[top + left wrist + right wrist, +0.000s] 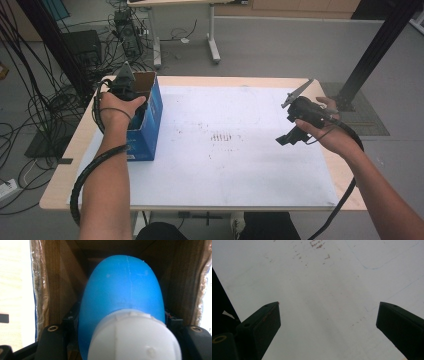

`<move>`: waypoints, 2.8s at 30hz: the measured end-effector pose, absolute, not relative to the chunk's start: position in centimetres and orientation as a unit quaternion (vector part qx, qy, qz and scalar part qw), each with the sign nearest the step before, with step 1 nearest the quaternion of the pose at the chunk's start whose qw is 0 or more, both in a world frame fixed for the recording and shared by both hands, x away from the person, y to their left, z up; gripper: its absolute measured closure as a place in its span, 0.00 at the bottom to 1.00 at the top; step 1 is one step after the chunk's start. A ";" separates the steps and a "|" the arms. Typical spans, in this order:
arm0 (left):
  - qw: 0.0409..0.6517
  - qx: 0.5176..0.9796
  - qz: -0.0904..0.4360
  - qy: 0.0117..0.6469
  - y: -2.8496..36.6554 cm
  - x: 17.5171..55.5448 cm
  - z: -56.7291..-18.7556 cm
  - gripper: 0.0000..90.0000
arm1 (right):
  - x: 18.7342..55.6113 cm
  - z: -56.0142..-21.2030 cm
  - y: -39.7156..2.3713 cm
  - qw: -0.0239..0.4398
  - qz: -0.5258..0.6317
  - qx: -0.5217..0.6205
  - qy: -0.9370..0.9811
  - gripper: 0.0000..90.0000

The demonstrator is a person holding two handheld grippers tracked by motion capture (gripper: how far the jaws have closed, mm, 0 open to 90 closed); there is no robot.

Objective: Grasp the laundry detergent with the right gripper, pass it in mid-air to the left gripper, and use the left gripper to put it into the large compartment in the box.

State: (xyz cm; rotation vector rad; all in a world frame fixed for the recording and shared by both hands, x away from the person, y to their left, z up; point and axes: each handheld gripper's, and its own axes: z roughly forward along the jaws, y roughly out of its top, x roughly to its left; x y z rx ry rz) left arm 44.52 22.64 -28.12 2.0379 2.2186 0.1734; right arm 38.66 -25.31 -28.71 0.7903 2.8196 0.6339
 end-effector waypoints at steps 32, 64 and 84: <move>0.065 0.674 0.058 0.733 22.7 44.5 -28.1 0.40 | 38.5 -28.4 -25.5 0.075 0.211 0.262 0.939 0.06; 0.075 0.682 0.077 0.724 22.4 43.4 -24.6 0.32 | 38.0 -28.2 -24.8 0.077 0.225 0.255 0.937 0.06; 0.131 0.739 0.086 0.655 18.6 42.3 -19.5 0.13 | 38.7 -27.6 -25.1 0.084 0.208 0.272 0.936 0.06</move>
